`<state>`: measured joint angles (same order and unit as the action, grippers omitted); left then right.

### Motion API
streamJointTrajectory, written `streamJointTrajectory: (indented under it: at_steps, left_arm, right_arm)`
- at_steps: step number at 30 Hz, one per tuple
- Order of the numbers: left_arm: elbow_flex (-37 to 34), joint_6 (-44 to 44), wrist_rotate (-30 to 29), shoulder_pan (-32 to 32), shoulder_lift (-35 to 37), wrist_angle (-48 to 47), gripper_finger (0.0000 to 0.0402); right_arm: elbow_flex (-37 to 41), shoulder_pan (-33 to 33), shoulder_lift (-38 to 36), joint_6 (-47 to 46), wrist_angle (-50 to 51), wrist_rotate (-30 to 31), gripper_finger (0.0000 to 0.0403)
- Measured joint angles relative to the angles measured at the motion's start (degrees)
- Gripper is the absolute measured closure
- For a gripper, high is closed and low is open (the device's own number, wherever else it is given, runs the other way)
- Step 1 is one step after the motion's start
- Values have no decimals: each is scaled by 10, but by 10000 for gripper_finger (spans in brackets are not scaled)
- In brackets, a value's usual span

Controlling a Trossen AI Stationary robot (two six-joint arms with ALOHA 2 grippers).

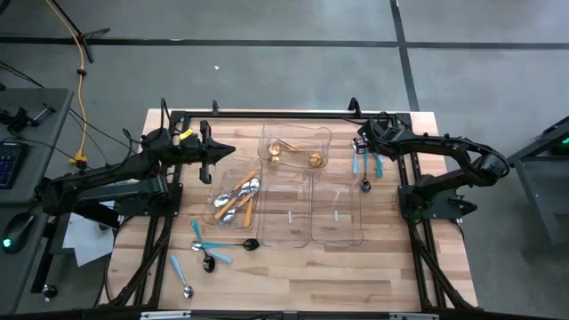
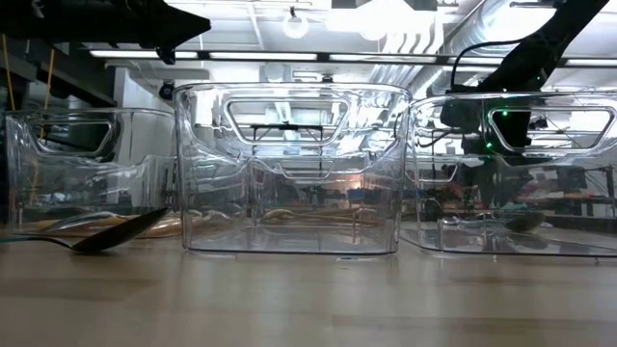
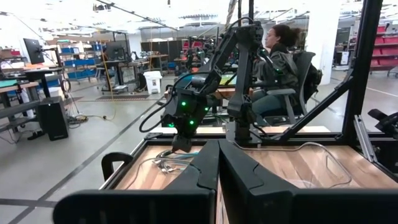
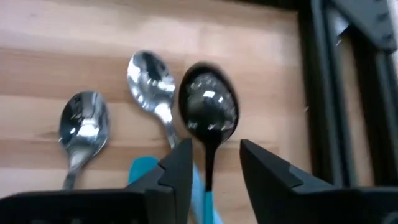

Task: Sort silverware by color (type)
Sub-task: Put the blue spoon into the right transparent bin

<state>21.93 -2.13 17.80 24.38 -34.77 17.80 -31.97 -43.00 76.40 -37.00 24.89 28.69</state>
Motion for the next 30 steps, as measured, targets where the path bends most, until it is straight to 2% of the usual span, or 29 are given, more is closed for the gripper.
streamJointTrajectory:
  at_steps: [3,6,17,27,30]
  left_arm:
    - [0,0,0,0,0,0,401]
    - [0,0,0,0,0,0,401]
    - [0,0,0,0,0,0,401]
    - [0,0,0,0,0,0,401]
    - [0,0,0,0,0,0,401]
  right_arm:
    - [0,-1,0,-5,9,-22,269]
    - [0,-1,0,-8,17,-16,266]
    - [0,-1,19,-31,16,-14,266]
    - [0,-28,48,-30,2,-13,266]
    - [0,-31,48,-26,1,-12,276]
